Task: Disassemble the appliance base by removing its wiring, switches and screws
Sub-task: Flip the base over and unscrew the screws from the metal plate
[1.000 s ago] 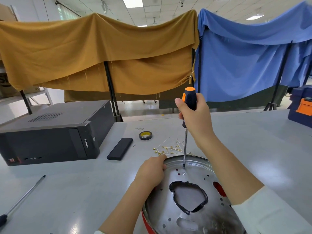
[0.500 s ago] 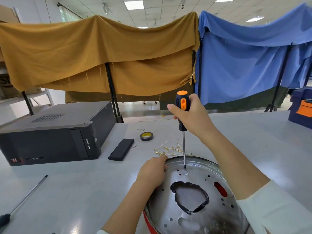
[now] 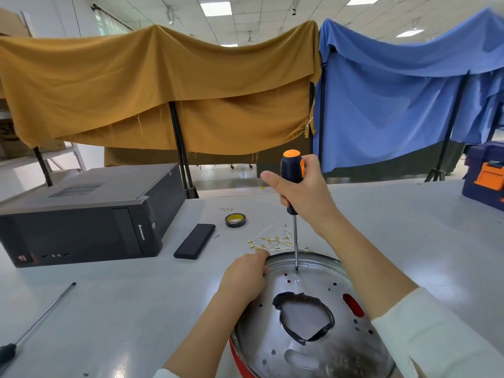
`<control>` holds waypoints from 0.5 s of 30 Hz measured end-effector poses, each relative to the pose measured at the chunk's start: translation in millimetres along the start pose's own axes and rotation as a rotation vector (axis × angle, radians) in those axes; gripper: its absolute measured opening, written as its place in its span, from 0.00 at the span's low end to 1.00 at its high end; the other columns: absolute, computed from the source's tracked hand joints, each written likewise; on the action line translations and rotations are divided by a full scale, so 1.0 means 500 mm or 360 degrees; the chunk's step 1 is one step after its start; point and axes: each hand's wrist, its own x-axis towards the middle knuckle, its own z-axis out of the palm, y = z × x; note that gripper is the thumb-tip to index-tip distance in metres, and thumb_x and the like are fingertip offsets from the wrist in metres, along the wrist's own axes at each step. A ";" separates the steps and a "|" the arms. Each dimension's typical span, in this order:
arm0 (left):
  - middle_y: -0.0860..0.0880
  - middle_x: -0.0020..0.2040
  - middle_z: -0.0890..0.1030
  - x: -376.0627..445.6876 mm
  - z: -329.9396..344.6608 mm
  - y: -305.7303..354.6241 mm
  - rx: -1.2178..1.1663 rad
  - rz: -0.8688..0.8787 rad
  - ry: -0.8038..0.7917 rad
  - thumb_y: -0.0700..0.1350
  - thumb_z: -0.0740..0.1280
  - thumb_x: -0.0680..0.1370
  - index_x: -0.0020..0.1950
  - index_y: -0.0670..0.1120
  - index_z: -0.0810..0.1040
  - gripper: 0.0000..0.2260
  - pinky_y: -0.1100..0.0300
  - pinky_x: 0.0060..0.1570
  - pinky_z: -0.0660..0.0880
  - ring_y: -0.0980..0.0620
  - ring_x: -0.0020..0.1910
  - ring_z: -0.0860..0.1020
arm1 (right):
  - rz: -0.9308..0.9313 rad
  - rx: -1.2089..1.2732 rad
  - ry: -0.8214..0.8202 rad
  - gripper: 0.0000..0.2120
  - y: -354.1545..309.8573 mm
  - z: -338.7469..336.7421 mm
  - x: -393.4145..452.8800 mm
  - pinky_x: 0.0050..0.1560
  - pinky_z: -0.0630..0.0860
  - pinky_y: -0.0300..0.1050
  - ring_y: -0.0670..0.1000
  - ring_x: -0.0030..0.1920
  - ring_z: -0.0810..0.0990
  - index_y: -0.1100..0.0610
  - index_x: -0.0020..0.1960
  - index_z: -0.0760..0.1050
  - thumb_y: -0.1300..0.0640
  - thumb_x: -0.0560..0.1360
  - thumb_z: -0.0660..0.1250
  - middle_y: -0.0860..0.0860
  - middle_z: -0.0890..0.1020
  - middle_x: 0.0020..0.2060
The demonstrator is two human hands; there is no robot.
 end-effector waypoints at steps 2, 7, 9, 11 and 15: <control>0.44 0.56 0.78 -0.001 0.001 0.000 0.0006 0.0009 0.0005 0.42 0.56 0.79 0.65 0.49 0.69 0.15 0.54 0.45 0.71 0.42 0.53 0.75 | -0.0074 -0.0049 0.0374 0.22 0.003 0.006 -0.009 0.34 0.73 0.46 0.55 0.35 0.74 0.54 0.47 0.62 0.48 0.69 0.74 0.56 0.73 0.39; 0.45 0.55 0.78 -0.001 0.002 -0.001 0.0003 0.0022 0.0009 0.41 0.56 0.78 0.63 0.49 0.69 0.13 0.57 0.41 0.69 0.42 0.51 0.76 | -0.0158 -0.0062 0.0455 0.13 0.008 0.007 -0.020 0.28 0.67 0.40 0.49 0.29 0.67 0.56 0.43 0.64 0.53 0.74 0.68 0.52 0.68 0.32; 0.44 0.55 0.78 -0.002 0.002 -0.001 0.0005 0.0022 0.0003 0.42 0.56 0.79 0.62 0.48 0.69 0.13 0.56 0.42 0.70 0.42 0.51 0.75 | -0.0113 0.0180 0.0117 0.10 0.005 -0.003 -0.022 0.25 0.62 0.41 0.50 0.25 0.63 0.60 0.41 0.65 0.60 0.72 0.67 0.53 0.66 0.27; 0.44 0.55 0.78 -0.003 0.000 0.001 0.0011 0.0011 -0.0007 0.42 0.56 0.79 0.62 0.49 0.69 0.12 0.55 0.43 0.70 0.42 0.52 0.75 | -0.0040 0.0415 -0.0254 0.07 -0.001 -0.015 -0.021 0.24 0.59 0.40 0.49 0.23 0.61 0.60 0.42 0.67 0.63 0.71 0.66 0.51 0.64 0.24; 0.45 0.55 0.78 -0.003 -0.001 0.003 0.0016 0.0002 -0.0028 0.41 0.56 0.79 0.62 0.48 0.69 0.13 0.54 0.45 0.72 0.42 0.51 0.76 | -0.0023 0.0157 0.0087 0.12 -0.004 -0.002 -0.029 0.25 0.67 0.40 0.49 0.26 0.69 0.57 0.46 0.63 0.60 0.74 0.67 0.53 0.70 0.30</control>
